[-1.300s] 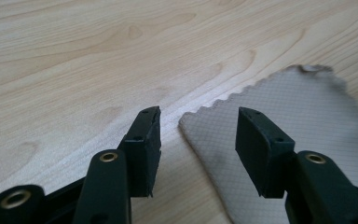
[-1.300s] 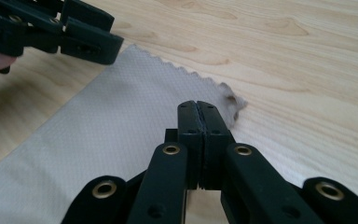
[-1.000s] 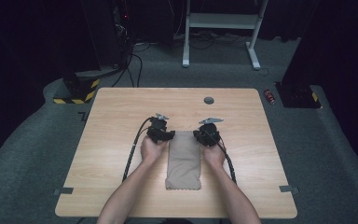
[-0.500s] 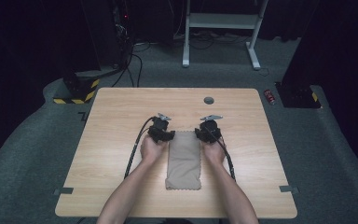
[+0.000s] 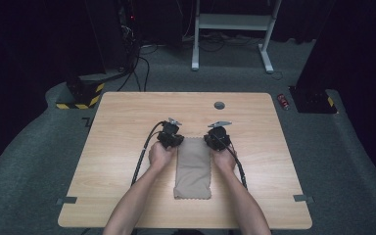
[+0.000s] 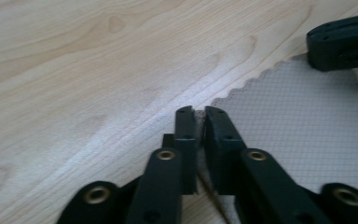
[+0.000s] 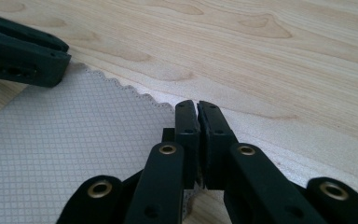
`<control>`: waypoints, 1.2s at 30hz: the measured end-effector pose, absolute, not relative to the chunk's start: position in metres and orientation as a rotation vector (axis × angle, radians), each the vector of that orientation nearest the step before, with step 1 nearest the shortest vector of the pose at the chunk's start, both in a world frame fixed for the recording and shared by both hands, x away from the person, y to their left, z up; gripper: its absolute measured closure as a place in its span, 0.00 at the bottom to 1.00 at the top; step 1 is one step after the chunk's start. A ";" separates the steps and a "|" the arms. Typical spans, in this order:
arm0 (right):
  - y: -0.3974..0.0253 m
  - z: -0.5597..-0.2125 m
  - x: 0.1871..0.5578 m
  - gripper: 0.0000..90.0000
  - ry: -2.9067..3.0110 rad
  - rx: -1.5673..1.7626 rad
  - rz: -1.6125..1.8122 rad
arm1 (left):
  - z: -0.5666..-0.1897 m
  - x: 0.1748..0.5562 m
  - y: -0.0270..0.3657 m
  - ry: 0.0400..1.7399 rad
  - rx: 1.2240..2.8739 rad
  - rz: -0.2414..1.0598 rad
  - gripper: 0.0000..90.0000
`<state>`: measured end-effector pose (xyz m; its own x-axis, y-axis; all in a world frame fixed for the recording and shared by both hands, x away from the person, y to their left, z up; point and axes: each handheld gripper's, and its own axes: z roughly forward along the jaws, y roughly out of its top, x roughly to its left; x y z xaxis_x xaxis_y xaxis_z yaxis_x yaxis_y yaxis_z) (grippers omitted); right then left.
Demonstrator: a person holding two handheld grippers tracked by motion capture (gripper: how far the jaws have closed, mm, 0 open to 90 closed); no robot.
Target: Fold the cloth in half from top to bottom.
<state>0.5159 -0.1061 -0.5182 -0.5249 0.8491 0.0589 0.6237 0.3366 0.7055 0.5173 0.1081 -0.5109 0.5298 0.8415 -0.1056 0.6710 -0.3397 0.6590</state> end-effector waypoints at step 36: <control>-0.118 -0.458 0.527 0.99 2.222 1.280 1.125 | -0.468 0.529 0.124 1.188 1.891 0.282 0.99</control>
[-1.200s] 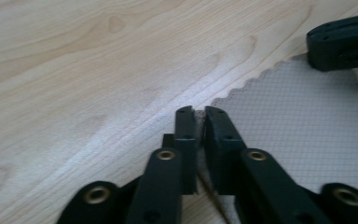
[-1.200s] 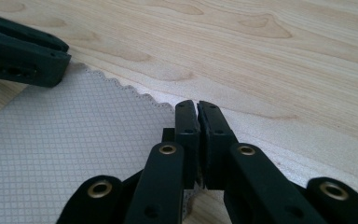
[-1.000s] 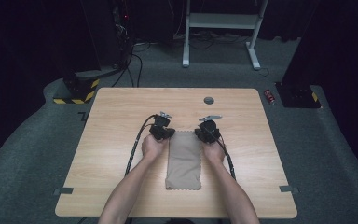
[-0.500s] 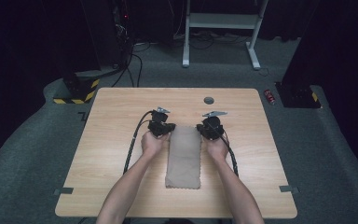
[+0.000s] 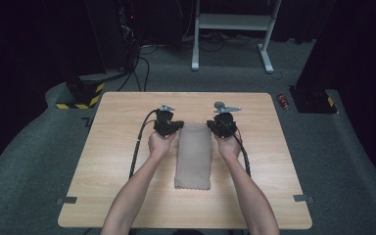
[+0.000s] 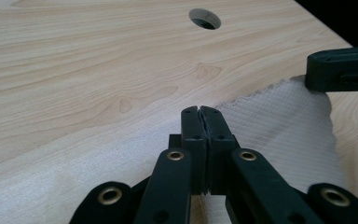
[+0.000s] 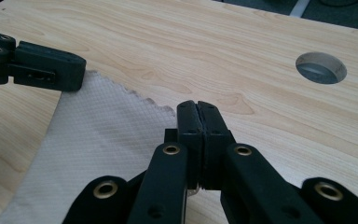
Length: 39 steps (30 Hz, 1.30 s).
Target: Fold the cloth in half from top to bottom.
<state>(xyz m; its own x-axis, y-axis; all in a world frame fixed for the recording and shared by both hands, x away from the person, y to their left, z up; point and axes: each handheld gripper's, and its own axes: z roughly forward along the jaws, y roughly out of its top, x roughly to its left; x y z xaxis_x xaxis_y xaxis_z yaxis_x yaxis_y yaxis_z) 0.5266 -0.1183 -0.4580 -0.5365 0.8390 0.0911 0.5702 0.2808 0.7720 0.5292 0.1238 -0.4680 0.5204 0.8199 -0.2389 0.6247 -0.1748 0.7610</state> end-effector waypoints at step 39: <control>-0.121 -0.493 0.461 0.99 2.368 1.138 1.143 | -0.492 0.470 0.127 1.074 2.019 0.266 0.99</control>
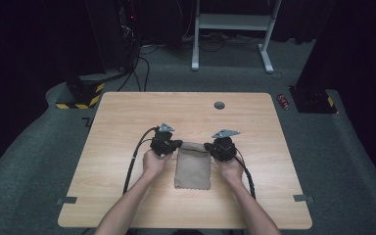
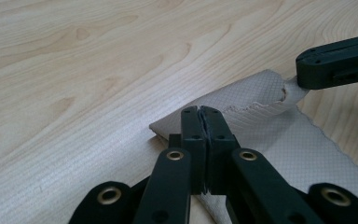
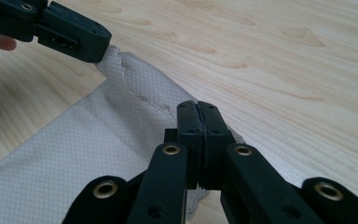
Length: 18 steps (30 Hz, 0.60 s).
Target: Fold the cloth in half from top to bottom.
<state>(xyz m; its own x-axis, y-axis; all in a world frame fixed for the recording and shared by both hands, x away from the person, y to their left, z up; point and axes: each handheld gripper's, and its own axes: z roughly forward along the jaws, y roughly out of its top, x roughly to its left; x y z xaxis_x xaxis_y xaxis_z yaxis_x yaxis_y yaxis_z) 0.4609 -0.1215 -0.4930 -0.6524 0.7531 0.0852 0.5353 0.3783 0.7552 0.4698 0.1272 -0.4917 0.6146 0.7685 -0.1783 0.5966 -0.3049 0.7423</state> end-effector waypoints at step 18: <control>-0.125 -0.493 0.446 0.98 2.376 1.116 1.198 | -0.491 0.451 0.131 1.035 2.034 0.287 0.99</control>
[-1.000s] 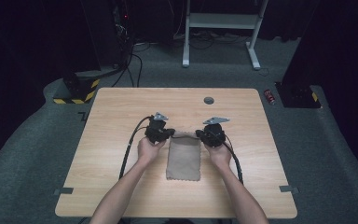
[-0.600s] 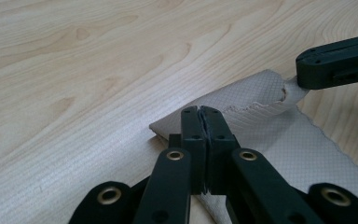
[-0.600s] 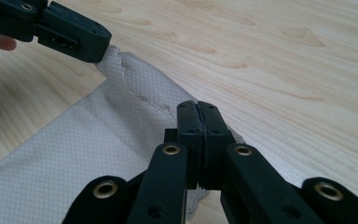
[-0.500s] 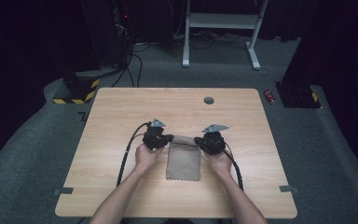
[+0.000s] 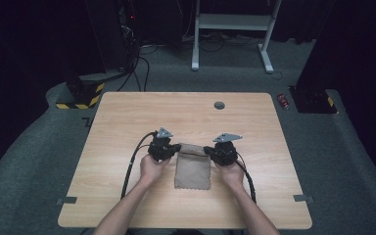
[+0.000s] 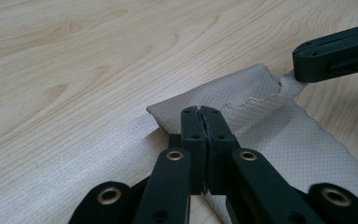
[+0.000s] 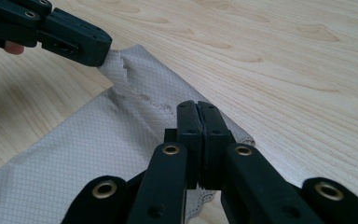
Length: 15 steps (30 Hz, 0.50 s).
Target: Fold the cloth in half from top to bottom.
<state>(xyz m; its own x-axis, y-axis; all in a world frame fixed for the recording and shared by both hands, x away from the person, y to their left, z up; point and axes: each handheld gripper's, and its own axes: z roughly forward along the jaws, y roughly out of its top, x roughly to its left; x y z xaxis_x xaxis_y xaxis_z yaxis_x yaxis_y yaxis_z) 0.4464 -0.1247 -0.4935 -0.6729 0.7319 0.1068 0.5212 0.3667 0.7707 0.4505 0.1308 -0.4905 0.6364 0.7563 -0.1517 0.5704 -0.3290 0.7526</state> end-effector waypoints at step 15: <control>-0.126 -0.491 0.438 0.98 2.398 1.093 1.212 | -0.488 0.438 0.132 1.012 2.043 0.304 0.98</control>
